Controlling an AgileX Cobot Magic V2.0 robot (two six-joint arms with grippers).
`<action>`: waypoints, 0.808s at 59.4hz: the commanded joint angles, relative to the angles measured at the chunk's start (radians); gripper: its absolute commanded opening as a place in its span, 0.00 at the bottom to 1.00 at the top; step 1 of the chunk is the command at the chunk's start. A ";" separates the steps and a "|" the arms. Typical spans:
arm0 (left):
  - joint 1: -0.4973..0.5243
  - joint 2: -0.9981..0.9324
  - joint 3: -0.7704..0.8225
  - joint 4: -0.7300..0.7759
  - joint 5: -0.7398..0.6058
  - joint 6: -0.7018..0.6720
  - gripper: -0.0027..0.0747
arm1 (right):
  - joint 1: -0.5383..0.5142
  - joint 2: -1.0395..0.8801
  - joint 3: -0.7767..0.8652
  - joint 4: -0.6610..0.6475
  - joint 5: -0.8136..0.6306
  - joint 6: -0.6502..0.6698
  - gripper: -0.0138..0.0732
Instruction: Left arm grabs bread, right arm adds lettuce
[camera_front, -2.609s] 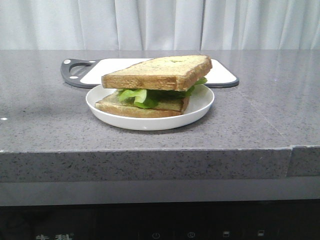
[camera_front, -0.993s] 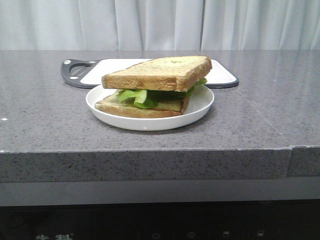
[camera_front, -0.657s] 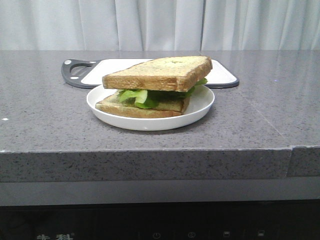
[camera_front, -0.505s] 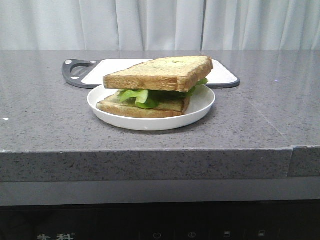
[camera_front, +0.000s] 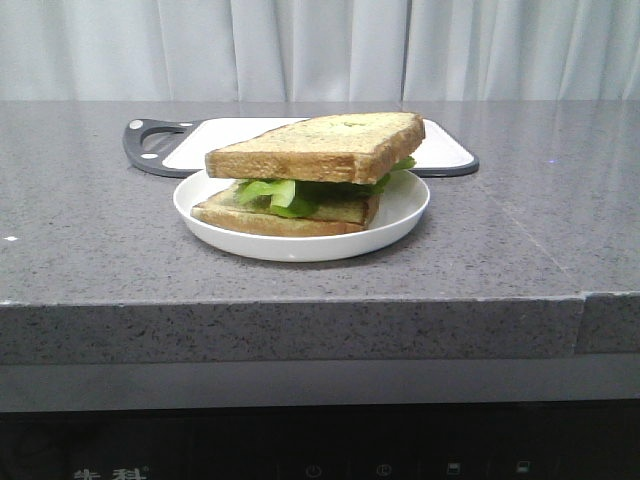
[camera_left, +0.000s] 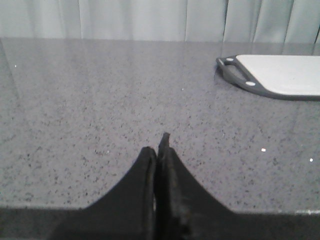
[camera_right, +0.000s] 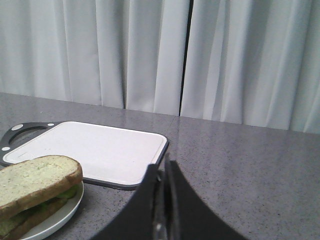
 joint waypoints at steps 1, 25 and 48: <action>0.001 -0.019 0.003 -0.006 -0.105 -0.011 0.01 | -0.005 0.007 -0.026 0.006 -0.069 -0.009 0.09; 0.001 -0.017 0.006 -0.006 -0.107 -0.011 0.01 | -0.005 0.007 -0.026 0.006 -0.068 -0.009 0.09; 0.001 -0.017 0.006 -0.006 -0.107 -0.011 0.01 | -0.005 0.007 -0.026 0.006 -0.068 -0.009 0.09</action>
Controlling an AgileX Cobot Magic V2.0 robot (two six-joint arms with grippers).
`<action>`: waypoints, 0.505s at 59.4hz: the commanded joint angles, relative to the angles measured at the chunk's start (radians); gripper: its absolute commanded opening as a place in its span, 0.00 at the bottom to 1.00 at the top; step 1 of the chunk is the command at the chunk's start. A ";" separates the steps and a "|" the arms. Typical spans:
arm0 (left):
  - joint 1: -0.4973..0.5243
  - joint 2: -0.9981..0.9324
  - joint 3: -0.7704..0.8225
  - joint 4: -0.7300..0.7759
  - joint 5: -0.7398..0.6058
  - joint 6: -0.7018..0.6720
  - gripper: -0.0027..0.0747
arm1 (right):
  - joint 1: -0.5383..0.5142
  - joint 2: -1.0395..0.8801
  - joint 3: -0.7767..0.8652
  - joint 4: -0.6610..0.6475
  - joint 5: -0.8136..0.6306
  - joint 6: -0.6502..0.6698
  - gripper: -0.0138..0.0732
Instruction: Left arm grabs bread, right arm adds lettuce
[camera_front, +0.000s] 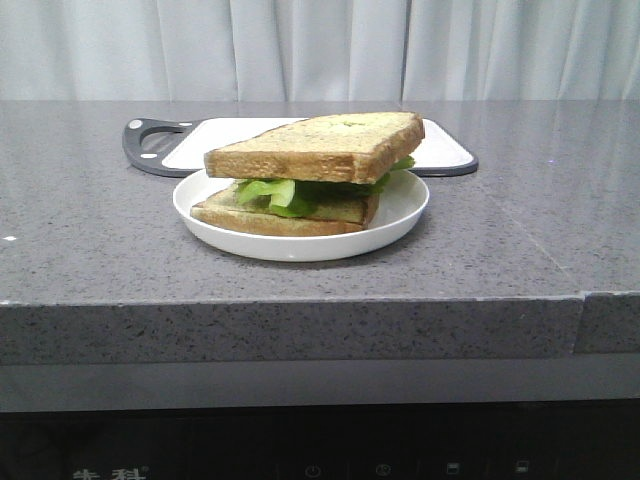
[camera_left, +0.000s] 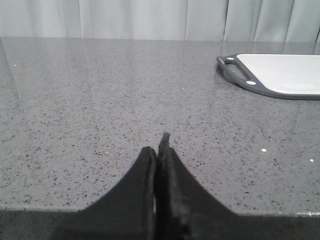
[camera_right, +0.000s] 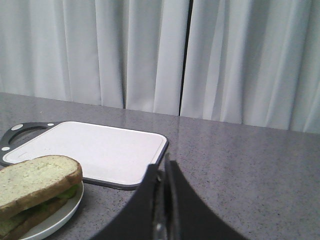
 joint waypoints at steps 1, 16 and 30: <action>0.001 -0.017 0.006 -0.006 -0.089 -0.011 0.01 | -0.005 0.007 -0.026 0.006 -0.068 -0.009 0.09; 0.001 -0.017 0.006 -0.006 -0.089 -0.011 0.01 | -0.005 0.007 -0.026 0.006 -0.068 -0.009 0.09; 0.001 -0.017 0.006 -0.006 -0.089 -0.011 0.01 | -0.005 0.007 -0.004 -0.034 -0.080 0.019 0.09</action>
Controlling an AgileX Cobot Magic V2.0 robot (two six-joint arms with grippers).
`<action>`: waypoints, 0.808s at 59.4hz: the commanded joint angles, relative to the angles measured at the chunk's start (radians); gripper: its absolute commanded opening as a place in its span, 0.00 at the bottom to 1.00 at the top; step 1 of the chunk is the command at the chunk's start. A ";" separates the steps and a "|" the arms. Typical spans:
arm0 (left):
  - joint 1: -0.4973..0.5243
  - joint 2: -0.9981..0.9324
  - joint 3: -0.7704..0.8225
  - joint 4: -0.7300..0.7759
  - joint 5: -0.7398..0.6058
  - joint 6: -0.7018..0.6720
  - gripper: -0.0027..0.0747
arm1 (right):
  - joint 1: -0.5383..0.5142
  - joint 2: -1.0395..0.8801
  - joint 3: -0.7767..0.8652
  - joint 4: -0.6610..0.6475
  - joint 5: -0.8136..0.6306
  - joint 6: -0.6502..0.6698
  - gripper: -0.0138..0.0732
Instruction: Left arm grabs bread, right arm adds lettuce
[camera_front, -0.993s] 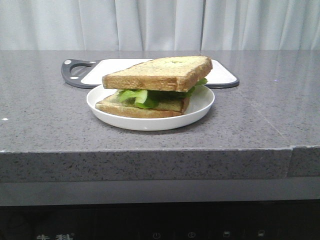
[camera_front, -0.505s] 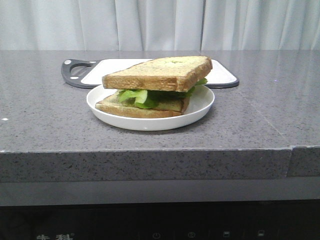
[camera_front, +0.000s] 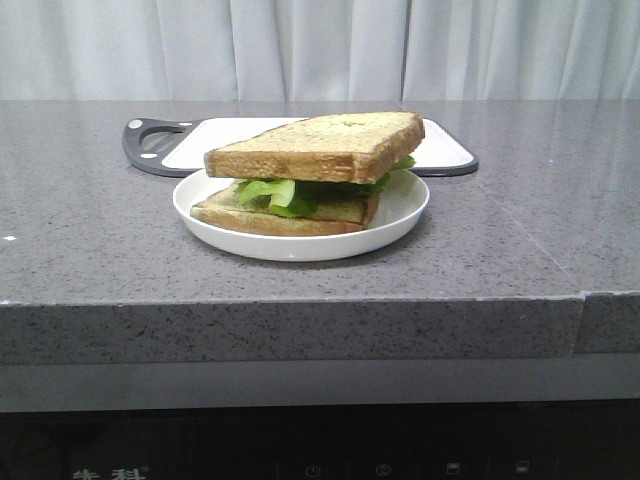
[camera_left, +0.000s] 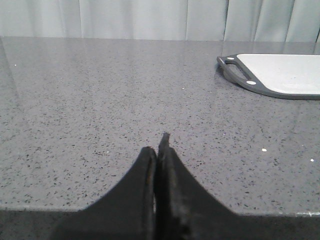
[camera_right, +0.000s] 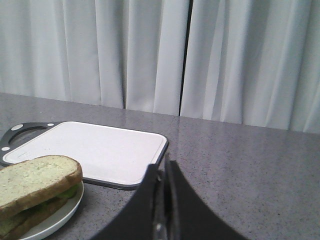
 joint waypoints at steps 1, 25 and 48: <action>0.001 -0.017 0.006 -0.006 -0.089 -0.011 0.01 | -0.006 0.007 -0.005 -0.060 -0.081 0.049 0.09; 0.001 -0.017 0.006 -0.006 -0.089 -0.011 0.01 | -0.127 -0.166 0.281 -0.462 -0.124 0.629 0.09; 0.001 -0.017 0.006 -0.006 -0.089 -0.011 0.01 | -0.125 -0.250 0.340 -0.464 -0.065 0.602 0.09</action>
